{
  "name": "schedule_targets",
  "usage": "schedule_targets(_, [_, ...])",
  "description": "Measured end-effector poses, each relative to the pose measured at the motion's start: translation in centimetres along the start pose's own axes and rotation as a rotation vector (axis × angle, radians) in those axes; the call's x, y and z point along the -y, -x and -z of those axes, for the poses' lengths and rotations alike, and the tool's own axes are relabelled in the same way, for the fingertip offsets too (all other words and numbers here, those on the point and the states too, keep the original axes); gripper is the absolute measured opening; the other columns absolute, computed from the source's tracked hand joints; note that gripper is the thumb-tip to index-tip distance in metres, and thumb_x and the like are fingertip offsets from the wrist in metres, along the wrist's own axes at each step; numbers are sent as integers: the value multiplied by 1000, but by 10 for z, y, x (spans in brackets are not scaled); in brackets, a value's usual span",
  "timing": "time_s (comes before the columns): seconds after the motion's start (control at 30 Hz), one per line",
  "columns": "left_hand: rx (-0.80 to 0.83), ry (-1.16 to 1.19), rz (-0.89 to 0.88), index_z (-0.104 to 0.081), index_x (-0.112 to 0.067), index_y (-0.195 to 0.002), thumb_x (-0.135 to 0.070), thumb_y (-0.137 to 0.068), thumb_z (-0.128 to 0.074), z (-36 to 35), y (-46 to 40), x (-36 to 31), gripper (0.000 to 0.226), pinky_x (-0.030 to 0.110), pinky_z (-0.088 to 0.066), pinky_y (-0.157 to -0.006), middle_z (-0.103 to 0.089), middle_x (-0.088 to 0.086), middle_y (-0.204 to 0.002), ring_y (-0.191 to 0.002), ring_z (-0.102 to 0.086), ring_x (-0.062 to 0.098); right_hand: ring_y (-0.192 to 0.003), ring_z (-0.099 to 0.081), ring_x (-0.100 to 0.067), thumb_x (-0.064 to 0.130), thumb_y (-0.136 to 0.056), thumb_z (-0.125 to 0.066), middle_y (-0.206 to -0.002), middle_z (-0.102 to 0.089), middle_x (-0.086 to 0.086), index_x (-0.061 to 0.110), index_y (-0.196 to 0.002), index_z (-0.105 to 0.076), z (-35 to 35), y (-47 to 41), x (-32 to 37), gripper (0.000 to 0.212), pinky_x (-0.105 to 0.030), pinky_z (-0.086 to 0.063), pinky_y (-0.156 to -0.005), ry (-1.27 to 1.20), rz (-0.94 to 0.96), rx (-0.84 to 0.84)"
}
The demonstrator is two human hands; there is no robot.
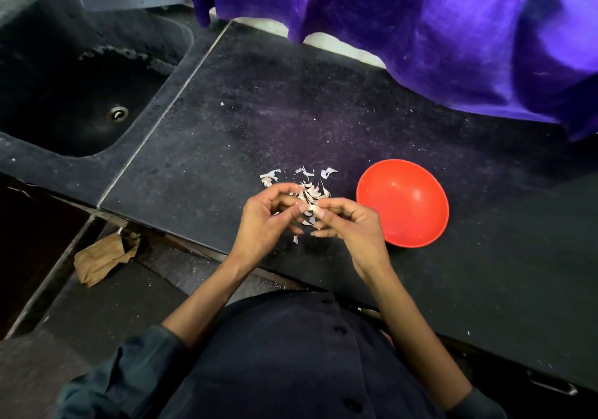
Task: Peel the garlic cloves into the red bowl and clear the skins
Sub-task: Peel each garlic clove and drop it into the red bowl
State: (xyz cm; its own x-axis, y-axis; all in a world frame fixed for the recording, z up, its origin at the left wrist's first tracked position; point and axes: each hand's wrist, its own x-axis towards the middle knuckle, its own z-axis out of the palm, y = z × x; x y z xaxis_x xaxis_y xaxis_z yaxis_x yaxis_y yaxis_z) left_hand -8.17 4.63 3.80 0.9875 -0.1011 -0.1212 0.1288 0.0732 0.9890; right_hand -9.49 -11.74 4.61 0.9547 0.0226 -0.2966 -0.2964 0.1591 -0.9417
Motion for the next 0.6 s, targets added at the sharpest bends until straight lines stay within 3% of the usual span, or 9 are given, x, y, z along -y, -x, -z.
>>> schedule_targets(0.23, [-37,67,16,-60,-1,-107,3,-79,-72,-2,-2,-1,31,27,-58,-67,-73,3,-78,-73,-70,17,-87,-70,-25,-4,-88,-60,-92,-72,-10,5,-105,-69,-1,1,0,21,-31,-58,-73,-149,-31,51])
schedule_targets(0.43, [-28,38,-10,-59,-7,-108,0,-74,-75,-1,0,-1,38,26,-57,-72,-73,3,-80,-77,-70,16,-83,-70,-22,2,-90,-60,-93,-72,-15,7,-102,-71,-4,0,1,16,-31,-58,-74,-166,-40,41])
schedule_targets(0.6, [-11,-56,-37,-58,-15,-111,0,-73,-78,-1,1,-1,45,33,-57,-79,-71,7,-85,-83,-70,19,-81,-69,-23,-1,-90,-60,-91,-72,-15,8,-95,-72,-3,1,0,15,-32,-58,-74,-161,-32,28])
